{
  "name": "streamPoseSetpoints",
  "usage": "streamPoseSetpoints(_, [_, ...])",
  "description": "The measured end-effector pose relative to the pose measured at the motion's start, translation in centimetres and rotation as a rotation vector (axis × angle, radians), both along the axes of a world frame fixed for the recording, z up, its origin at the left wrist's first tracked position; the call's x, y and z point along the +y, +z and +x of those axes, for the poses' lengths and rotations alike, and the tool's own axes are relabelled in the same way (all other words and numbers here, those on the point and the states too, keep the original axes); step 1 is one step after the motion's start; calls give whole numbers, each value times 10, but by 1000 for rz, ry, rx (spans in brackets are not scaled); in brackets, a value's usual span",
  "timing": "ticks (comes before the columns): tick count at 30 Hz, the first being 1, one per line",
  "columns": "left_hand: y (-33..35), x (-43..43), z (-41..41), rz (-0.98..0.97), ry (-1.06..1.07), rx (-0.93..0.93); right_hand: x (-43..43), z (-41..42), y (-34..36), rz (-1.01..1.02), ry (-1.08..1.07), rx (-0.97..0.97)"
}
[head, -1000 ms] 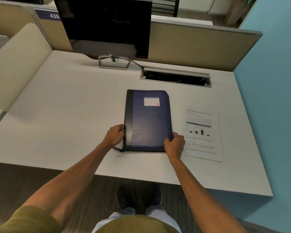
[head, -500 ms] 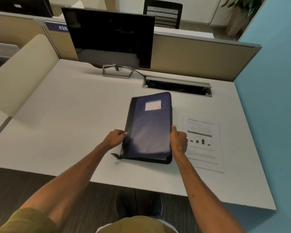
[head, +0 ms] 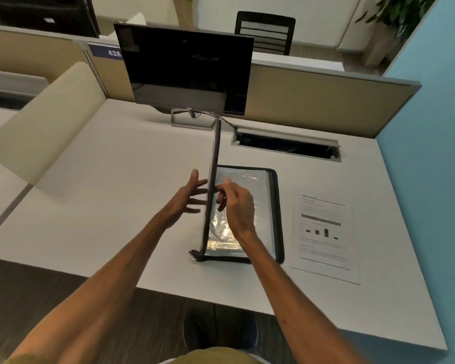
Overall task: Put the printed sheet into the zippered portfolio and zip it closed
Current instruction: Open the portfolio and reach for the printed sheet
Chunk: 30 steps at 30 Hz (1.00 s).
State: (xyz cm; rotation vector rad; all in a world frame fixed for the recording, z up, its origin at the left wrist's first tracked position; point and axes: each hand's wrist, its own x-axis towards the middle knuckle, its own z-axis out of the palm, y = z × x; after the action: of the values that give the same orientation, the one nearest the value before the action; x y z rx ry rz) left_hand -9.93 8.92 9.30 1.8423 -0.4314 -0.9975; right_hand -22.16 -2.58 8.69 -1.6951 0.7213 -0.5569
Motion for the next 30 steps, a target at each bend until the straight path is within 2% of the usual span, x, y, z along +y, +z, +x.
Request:
streamPoseSetpoints(4, [23, 15, 17, -182, 73, -118, 35, 17, -21, -123, 163, 12])
streamPoseSetpoints(9, [14, 59, 45, -168, 99, -199, 61, 30, -50, -282, 385, 80])
streamPoseSetpoints(13, [-1, 94, 72, -20, 113, -288, 67, 32, -64, -400, 443, 110])
streamPoseSetpoints(18, [-21, 117, 88, 241, 65, -438, 58, 25, -85, -571, 568, 397])
streamPoseSetpoints(22, [-39, 124, 88, 369, 37, -563, 56, 22, -100, -687, 705, 613])
streamPoseSetpoints(26, [-58, 125, 79, 501, -12, -628, 59, 23, -108, -756, 741, 662])
streamPoseSetpoints(30, [-77, 130, 74, 613, -77, -601, 61, 26, -115, -825, 768, 713])
